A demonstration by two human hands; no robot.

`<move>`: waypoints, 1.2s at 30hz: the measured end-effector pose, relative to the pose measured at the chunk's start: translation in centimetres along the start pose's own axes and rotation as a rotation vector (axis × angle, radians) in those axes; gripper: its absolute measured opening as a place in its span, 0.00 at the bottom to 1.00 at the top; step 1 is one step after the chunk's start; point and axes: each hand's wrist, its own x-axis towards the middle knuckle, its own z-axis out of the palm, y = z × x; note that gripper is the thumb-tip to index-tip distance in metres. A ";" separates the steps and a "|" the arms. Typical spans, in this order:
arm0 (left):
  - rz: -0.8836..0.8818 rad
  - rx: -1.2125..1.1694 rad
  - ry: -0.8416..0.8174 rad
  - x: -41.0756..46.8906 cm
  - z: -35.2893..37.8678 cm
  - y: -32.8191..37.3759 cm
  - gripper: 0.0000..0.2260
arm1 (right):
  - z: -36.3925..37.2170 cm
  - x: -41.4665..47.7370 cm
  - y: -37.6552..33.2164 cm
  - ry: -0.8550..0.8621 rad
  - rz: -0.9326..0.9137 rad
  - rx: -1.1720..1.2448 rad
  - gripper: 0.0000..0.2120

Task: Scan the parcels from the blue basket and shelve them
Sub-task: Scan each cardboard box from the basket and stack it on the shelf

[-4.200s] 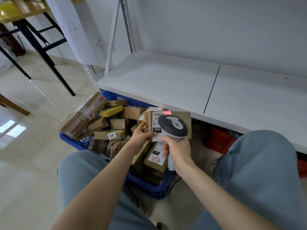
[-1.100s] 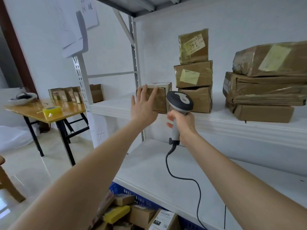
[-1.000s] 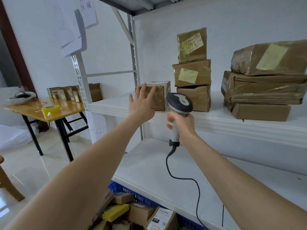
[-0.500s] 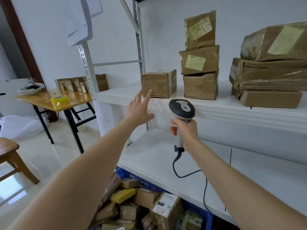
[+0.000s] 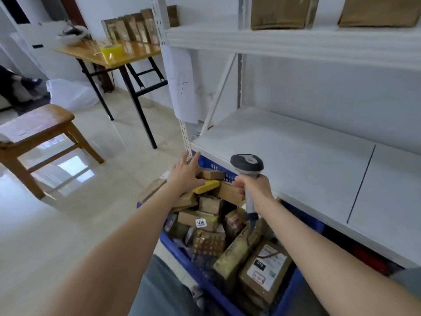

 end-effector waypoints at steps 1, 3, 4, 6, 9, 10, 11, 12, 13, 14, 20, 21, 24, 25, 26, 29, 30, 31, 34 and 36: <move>-0.016 -0.018 -0.030 -0.5 1.4 -1.0 0.43 | 0.6 0.3 1.0 -0.008 0.026 -0.013 0.04; -0.057 -0.065 -0.081 -1.1 3.7 -2.6 0.43 | 1.9 1.2 2.5 -0.026 0.064 -0.037 0.03; -0.088 -0.081 -0.110 -1.3 4.6 -3.3 0.43 | 2.6 1.7 3.1 -0.029 0.081 -0.044 0.03; -0.162 -0.103 -0.137 -0.9 5.8 -4.9 0.44 | 4.3 3.1 4.1 -0.034 0.100 -0.054 0.04; -0.265 -0.128 -0.122 1.0 6.5 -8.0 0.45 | 7.2 5.5 5.1 -0.045 0.149 -0.076 0.04; -0.304 -0.135 -0.107 1.8 6.7 -9.3 0.45 | 8.1 6.3 5.4 -0.051 0.171 -0.083 0.04; -0.344 -0.146 -0.096 2.7 6.8 -10.5 0.43 | 9.1 6.9 5.6 -0.061 0.194 -0.082 0.04; -0.375 -0.161 -0.092 3.5 7.0 -11.6 0.42 | 9.9 7.6 5.9 -0.071 0.213 -0.075 0.04; -0.403 -0.182 -0.098 4.3 7.2 -12.7 0.42 | 10.6 8.2 6.1 -0.077 0.229 -0.066 0.04; -0.430 -0.200 -0.117 5.2 7.4 -13.7 0.43 | 11.1 8.8 6.4 -0.081 0.244 -0.059 0.04; -0.513 -0.259 -0.247 9.1 8.9 -17.7 0.47 | 12.1 11.0 8.3 -0.096 0.294 -0.043 0.03; -0.516 -0.277 -0.289 9.5 9.0 -18.1 0.47 | 12.0 11.2 8.5 -0.094 0.296 -0.039 0.03; -0.501 -0.326 -0.384 9.9 8.6 -18.5 0.47 | 11.6 11.7 8.9 -0.090 0.298 -0.021 0.03; -0.496 -0.324 -0.383 9.9 8.4 -18.5 0.47 | 11.4 11.7 8.9 -0.086 0.298 -0.013 0.03; -0.490 -0.319 -0.373 9.7 8.1 -18.3 0.45 | 11.2 11.6 8.9 -0.079 0.297 -0.004 0.04; -0.464 -0.326 -0.335 9.0 6.6 -16.8 0.39 | 10.4 10.9 8.2 -0.053 0.265 0.043 0.05; -0.446 -0.349 -0.323 8.6 5.8 -16.0 0.41 | 10.0 10.5 7.9 -0.040 0.250 0.076 0.05; -0.430 -0.392 -0.306 8.3 5.0 -15.0 0.44 | 9.5 10.0 7.4 -0.024 0.239 0.115 0.05; -0.365 -0.501 -0.266 6.8 3.0 -11.4 0.41 | 7.6 8.3 6.0 0.010 0.225 0.240 0.07; -0.333 -0.566 -0.272 5.3 2.6 -8.3 0.36 | 5.9 7.0 5.0 0.005 0.231 0.331 0.07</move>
